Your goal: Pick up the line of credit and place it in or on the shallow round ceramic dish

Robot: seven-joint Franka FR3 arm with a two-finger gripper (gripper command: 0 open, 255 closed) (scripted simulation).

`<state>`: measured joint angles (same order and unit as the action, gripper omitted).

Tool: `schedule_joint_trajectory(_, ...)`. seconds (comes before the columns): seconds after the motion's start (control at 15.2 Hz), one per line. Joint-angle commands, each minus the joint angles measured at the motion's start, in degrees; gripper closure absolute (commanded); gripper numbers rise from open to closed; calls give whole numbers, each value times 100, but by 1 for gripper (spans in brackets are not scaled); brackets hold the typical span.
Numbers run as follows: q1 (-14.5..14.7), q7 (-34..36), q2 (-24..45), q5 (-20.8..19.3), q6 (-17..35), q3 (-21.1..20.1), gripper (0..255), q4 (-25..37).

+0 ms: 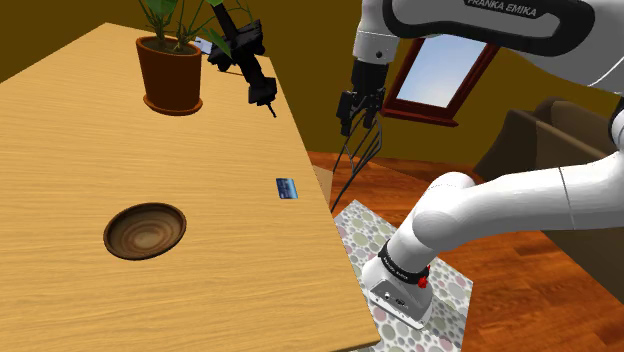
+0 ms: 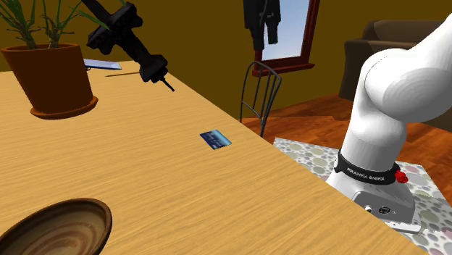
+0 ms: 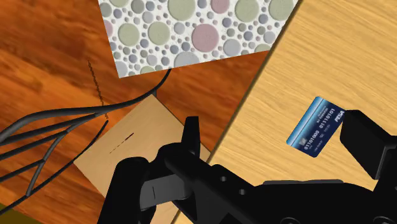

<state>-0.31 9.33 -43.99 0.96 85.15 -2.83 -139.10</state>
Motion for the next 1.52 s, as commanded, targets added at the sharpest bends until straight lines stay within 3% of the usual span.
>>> schedule_joint_trajectory(0.0, 0, 0, 0, 0, 0, 0, 0, 0)
schedule_joint_trajectory(1.06, -169, 2078, 3674, 2051, 1545, -285, 0, 396)
schedule_joint_trajectory(1.45, -97, 2068, 3770, 2208, 1948, -363, 0, 72)
